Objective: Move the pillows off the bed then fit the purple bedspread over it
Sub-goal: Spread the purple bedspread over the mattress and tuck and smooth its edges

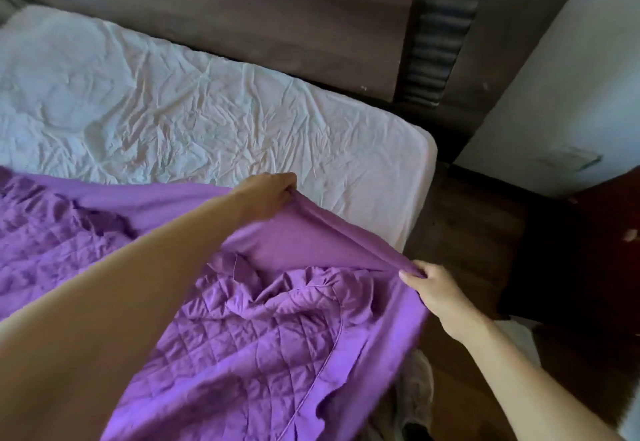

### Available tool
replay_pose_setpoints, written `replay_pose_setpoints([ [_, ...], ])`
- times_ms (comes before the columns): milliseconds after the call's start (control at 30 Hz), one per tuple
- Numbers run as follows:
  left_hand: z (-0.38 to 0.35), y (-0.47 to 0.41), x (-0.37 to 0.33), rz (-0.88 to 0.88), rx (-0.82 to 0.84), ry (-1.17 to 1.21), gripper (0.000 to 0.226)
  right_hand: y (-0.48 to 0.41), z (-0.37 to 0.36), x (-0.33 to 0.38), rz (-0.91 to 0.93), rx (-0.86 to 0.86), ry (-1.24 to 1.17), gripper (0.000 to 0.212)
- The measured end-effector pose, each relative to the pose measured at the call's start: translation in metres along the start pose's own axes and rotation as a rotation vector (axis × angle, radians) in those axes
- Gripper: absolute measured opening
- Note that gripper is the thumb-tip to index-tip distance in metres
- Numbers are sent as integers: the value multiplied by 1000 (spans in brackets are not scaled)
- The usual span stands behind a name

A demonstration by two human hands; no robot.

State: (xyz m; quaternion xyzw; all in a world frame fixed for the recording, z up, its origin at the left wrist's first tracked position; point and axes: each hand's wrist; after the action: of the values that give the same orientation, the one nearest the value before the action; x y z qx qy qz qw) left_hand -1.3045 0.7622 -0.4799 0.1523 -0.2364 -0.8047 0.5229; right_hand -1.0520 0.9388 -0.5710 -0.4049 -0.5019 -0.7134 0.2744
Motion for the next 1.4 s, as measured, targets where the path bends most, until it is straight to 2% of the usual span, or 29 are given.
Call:
replay_pose_setpoints([
  [100,7,-5,-15,-55,82,-52,17,-3,5,10,-211,-155,-531,12],
  [167,11,-7,-21,-77,160,-121,27,-6,9,17,-294,-184,-686,16],
  [233,12,-12,-24,-116,142,-293,30,-12,14,20,-325,-211,-727,17],
  [333,14,-21,-27,-163,-80,-562,17,-24,24,21,-331,-262,-709,15],
  [433,16,-30,-36,-78,-283,-657,26,-34,35,24,-279,-224,-683,9],
  [500,16,-38,-44,5,-323,-691,30,-38,40,26,-221,-127,-648,10],
  [567,16,-46,-49,134,-299,-614,31,-42,43,27,-158,-14,-482,12],
  [667,15,-61,-49,288,-279,-338,24,-51,43,25,-72,83,-103,14],
  [767,17,-80,-51,319,-316,-53,22,-66,50,23,15,-42,-31,10],
  [867,22,-101,-63,252,-366,148,22,-89,61,17,20,-226,-205,11],
  [967,29,-125,-80,163,-400,211,25,-117,79,9,-11,-383,-357,20],
  [1133,36,-175,-110,30,-410,256,22,-176,114,-1,-29,-536,-367,24],
  [1200,36,-191,-115,-77,-375,260,19,-196,124,-7,-25,-571,-333,28],
  [1300,33,-213,-118,-304,-311,119,20,-219,136,-21,-4,-573,-291,34],
  [1400,27,-230,-117,-394,-274,-102,28,-229,139,-30,173,-501,-64,35],
])
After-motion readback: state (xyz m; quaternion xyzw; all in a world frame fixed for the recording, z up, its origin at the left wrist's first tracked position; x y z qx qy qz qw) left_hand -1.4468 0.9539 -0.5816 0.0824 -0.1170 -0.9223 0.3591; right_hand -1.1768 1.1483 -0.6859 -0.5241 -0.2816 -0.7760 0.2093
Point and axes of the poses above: each hand's wrist, its own y-axis away from the middle knuckle, its own z-axis out of the back of the hand, x = y × z, and after that the axes turned 15 degrees about z, right-handed
